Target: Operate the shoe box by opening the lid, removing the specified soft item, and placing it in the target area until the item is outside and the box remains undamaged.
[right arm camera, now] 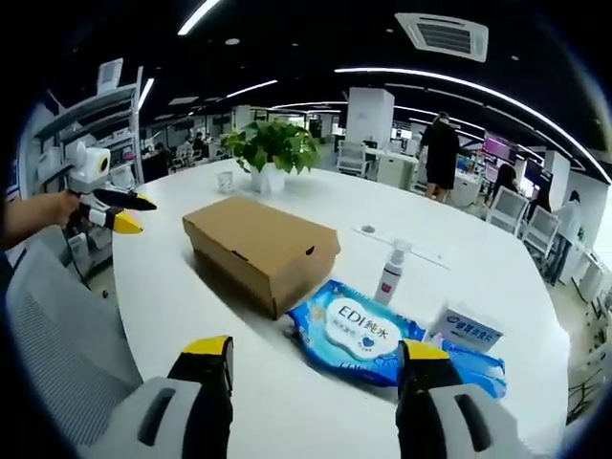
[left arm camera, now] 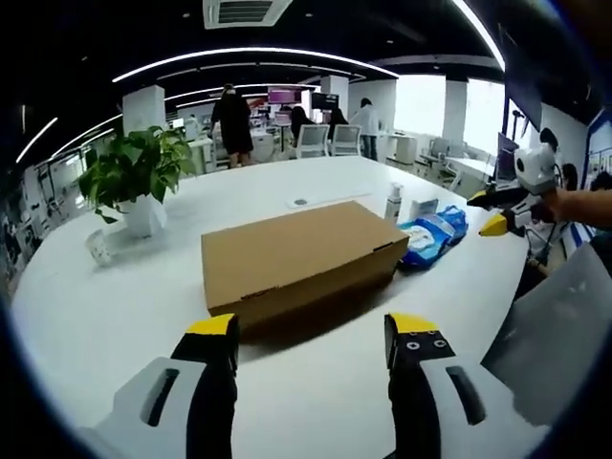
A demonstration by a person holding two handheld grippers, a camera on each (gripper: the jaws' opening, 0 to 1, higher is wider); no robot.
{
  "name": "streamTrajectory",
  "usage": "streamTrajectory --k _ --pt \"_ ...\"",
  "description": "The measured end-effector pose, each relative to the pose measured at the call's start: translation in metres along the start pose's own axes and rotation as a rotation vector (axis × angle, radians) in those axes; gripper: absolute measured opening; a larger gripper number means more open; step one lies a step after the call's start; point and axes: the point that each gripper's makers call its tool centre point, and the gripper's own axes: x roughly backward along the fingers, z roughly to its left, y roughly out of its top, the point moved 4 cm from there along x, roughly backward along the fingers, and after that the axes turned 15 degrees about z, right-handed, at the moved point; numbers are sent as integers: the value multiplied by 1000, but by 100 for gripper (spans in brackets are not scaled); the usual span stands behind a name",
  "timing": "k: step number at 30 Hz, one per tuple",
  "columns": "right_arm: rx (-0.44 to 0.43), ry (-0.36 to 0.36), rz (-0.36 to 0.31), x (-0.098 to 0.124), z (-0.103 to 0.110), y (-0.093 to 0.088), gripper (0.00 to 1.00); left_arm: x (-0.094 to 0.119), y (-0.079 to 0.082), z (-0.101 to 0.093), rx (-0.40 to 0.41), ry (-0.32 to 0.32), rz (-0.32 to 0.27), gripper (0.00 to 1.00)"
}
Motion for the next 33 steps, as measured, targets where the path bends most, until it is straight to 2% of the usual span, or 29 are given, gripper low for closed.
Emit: streamTrajectory --k 4,7,15,19,24,33 --pt "-13 -11 -5 16 -1 -13 75 8 -2 -7 6 1 -21 72" --pt "-25 -12 -16 26 2 -20 82 11 -5 -10 -27 17 -31 79" --pt "-22 8 -19 46 20 -38 94 27 -11 -28 -15 -5 -64 89" --pt "-69 6 -28 56 27 -46 97 33 -18 -35 -17 -10 -61 94" --pt "-86 -20 -29 66 30 -58 99 40 -26 -39 -30 -6 -56 100" --pt "-77 -35 -40 71 34 -65 99 46 -37 -43 24 3 -56 100"
